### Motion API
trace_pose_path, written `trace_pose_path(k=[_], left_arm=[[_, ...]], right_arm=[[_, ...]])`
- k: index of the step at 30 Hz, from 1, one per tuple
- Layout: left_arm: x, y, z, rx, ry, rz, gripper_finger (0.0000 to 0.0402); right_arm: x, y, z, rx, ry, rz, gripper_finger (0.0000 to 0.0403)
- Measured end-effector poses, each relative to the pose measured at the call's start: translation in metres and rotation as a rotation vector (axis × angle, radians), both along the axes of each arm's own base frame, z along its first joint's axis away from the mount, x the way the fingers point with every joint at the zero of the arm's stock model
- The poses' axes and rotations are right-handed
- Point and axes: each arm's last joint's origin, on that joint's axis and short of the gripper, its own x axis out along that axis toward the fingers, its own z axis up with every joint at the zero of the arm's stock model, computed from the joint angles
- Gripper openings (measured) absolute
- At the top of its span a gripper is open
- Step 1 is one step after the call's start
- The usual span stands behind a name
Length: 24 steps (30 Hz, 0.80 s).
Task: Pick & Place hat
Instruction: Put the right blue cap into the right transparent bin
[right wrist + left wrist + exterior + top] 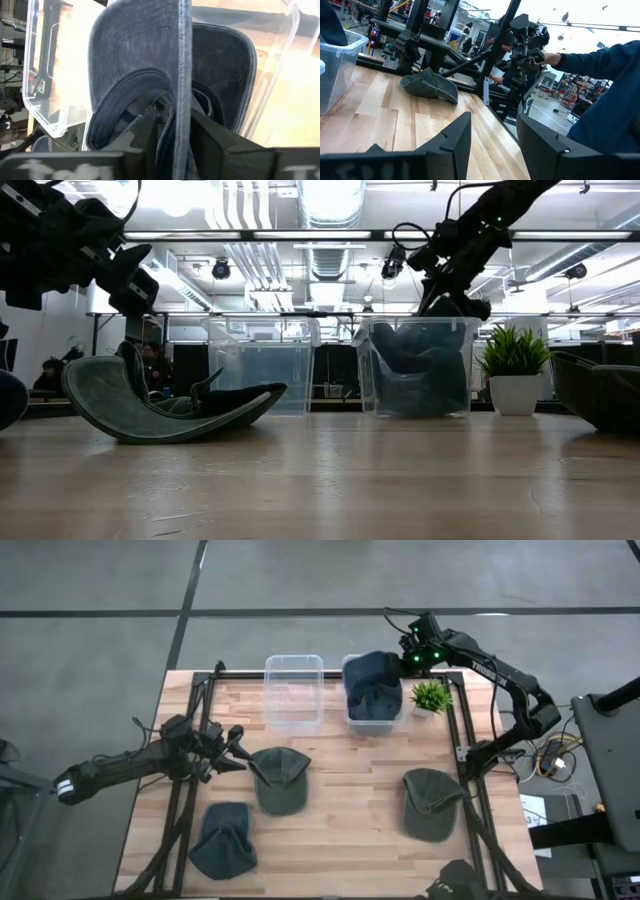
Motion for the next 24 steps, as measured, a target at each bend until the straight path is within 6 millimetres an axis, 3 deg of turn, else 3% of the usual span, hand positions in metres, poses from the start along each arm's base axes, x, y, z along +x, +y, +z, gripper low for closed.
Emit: trace_pose_path(k=[4,9,18,24], left_arm=[[0.0,0.0,0.0,0.0,0.0,0.0,0.0151],[0.0,0.0,0.0,0.0,0.0,0.0,0.0151],[0.0,0.0,0.0,0.006,-0.002,0.0,0.0151],[0.0,0.0,0.0,0.005,-0.002,0.0,0.0151]], right_arm=[[0.0,0.0,0.008,-0.017,-0.016,0.005,0.0124],[-0.005,0.007,0.032,-0.07,-0.052,0.005,0.0131],[-0.026,0.035,0.057,-0.096,0.001,0.047,0.0106],[-0.031,0.039,0.057,-0.132,0.063,0.061,0.0077]])
